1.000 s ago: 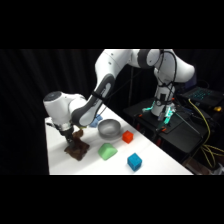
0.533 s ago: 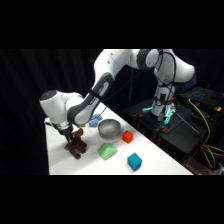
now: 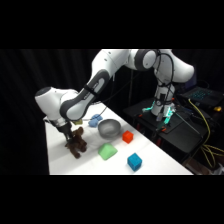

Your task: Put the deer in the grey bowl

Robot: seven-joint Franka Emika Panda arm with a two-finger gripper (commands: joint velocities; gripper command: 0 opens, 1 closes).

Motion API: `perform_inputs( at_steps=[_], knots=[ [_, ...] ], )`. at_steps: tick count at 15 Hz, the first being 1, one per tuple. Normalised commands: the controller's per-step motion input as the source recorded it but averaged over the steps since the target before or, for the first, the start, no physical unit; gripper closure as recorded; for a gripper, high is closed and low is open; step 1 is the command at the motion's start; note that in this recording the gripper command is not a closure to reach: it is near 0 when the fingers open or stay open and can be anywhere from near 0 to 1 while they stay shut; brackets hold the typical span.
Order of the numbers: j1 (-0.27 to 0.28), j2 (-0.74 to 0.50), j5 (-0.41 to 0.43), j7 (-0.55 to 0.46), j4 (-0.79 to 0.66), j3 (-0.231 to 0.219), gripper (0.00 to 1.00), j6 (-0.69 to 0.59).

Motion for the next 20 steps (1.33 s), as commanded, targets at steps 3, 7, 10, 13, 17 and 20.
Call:
perform_inputs(
  at_steps=[3,7,10,13,17,20],
  knots=[
    [0.014,-0.45,-0.028,-0.11,-0.08,-0.041,0.31,-0.27],
    [0.034,-0.57,-0.094,-0.10,-0.30,-0.072,0.31,-0.21],
    [0.046,-0.73,-0.128,-0.08,-0.75,-0.068,0.31,0.04],
    [0.057,-0.82,-0.135,-0.03,-0.98,-0.062,0.31,0.18],
    [0.040,-0.80,-0.146,0.02,-0.98,-0.064,0.31,0.27],
    [0.052,-0.72,-0.163,0.12,-0.99,-0.053,0.31,0.34]
  ],
)
